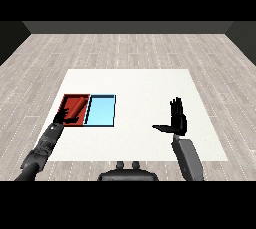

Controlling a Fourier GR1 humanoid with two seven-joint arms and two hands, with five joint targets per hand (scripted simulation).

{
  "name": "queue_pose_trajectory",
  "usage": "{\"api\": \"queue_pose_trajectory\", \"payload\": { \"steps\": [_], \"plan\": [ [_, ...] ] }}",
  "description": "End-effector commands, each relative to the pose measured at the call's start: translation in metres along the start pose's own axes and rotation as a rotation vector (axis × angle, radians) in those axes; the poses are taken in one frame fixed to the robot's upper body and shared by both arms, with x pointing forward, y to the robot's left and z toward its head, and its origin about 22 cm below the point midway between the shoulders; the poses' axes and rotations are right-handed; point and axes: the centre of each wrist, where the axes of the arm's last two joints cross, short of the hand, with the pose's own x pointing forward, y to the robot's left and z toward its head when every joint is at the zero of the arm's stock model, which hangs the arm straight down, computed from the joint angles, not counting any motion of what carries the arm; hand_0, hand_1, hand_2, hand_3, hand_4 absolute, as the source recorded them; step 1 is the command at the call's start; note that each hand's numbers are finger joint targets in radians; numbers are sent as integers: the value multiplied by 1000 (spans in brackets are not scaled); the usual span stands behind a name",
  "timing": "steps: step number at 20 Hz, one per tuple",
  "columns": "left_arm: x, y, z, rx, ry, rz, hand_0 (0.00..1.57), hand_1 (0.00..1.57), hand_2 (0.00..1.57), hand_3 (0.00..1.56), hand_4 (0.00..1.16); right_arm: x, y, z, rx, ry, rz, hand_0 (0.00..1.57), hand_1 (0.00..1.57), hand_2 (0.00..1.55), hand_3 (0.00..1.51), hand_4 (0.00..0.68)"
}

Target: Pick the red can and put it in the red box

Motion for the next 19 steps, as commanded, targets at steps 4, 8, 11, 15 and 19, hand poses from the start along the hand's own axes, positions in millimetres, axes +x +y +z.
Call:
{"api": "queue_pose_trajectory", "payload": {
  "steps": [4,8,11,15,19],
  "plan": [
    [2,9,-4,61,-24,137,0,0,0,0,0,-8,-11,-1,9,4,-27,0,0,0,0,0],
    [47,29,-11,112,-334,579,0,0,0,0,0,-3,-3,-2,20,-2,-36,0,0,0,0,0],
    [80,10,-5,40,-608,801,0,0,0,0,0,-3,0,-1,40,-16,-55,0,0,0,0,0],
    [92,-25,10,-67,-832,1065,0,0,0,0,0,0,1,-4,55,-18,-21,0,0,0,0,0],
    [93,-77,42,-180,-914,1123,0,0,0,0,0,-6,-16,4,109,-19,9,0,0,0,0,0]
  ]
}}
